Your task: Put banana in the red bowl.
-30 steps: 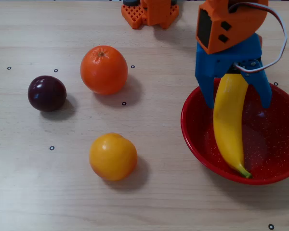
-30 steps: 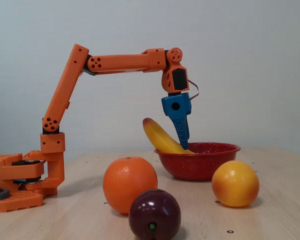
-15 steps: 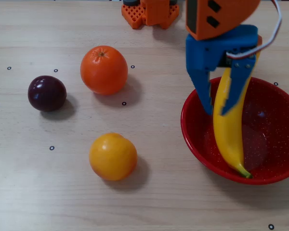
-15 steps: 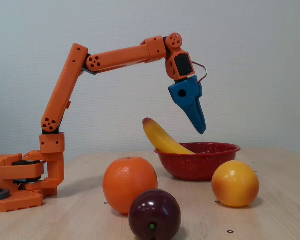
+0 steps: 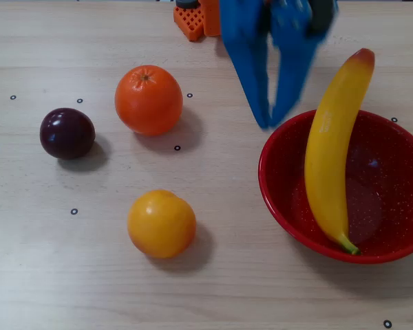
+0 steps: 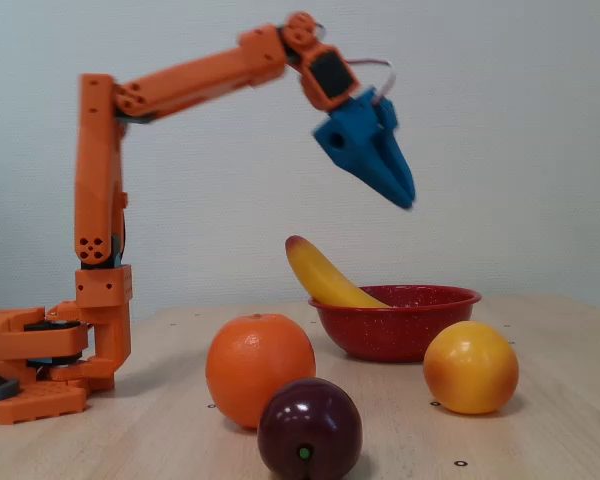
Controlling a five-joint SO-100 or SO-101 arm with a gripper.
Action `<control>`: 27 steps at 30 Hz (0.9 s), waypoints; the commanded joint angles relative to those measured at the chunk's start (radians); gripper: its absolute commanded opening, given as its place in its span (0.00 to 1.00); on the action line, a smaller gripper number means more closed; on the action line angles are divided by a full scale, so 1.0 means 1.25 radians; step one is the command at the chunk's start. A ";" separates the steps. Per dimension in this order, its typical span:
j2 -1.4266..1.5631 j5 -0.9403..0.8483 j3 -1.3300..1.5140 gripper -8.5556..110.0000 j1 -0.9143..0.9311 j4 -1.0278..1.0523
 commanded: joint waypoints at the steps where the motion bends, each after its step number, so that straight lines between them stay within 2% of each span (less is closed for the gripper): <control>1: 0.175 0.050 0.066 0.07 0.022 -0.060; 8: 0.453 0.144 0.421 0.07 0.050 -0.189; 20: 0.738 0.217 0.711 0.07 0.090 -0.195; 27: 0.897 0.345 0.940 0.07 0.086 -0.233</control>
